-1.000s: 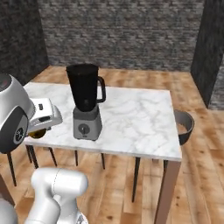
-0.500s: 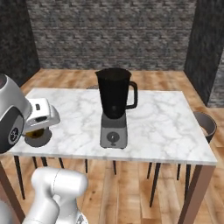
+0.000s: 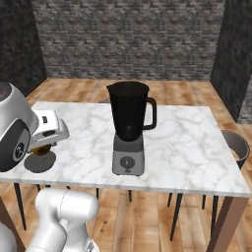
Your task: Grab the garlic and lemon from the fridge, place them in the blender, close the lid, and turn on the blender to create a marinade.
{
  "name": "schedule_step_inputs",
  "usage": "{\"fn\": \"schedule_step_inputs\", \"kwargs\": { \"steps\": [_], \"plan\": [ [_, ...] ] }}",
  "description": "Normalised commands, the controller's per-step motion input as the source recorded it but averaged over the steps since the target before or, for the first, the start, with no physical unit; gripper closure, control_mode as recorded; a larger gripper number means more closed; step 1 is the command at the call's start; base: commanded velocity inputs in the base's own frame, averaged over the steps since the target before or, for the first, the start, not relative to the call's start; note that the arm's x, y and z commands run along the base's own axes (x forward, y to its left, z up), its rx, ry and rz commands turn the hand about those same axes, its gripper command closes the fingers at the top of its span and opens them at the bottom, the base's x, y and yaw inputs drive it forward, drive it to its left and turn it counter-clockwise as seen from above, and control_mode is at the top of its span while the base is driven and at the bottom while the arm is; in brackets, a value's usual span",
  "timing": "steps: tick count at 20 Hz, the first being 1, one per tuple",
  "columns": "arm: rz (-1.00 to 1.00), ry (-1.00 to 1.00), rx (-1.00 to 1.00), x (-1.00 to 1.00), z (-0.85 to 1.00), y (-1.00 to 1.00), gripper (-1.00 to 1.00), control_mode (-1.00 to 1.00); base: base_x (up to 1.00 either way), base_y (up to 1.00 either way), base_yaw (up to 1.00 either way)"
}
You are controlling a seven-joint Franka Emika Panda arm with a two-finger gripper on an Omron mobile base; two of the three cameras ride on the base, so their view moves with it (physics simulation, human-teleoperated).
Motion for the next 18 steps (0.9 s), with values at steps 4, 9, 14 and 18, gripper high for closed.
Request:
{"fn": "schedule_step_inputs", "kwargs": {
  "steps": [4, 9, 14, 18],
  "plan": [
    [0.00, -0.13, 0.00, -0.10, 0.42, 0.00, 1.00, -1.00, -0.07, 0.00, 0.00],
    [-0.30, -0.03, 0.00, 0.38, 1.00, -0.23, 1.00, -1.00, 0.00, 0.00, 0.00],
    [-0.33, -0.01, 0.00, 0.65, 0.92, -0.43, 1.00, -1.00, 0.00, 0.00, 0.00],
    [-0.18, -0.10, 0.00, 0.71, 0.16, -0.55, 1.00, -1.00, 0.00, 0.00, 0.00]
  ]
}}
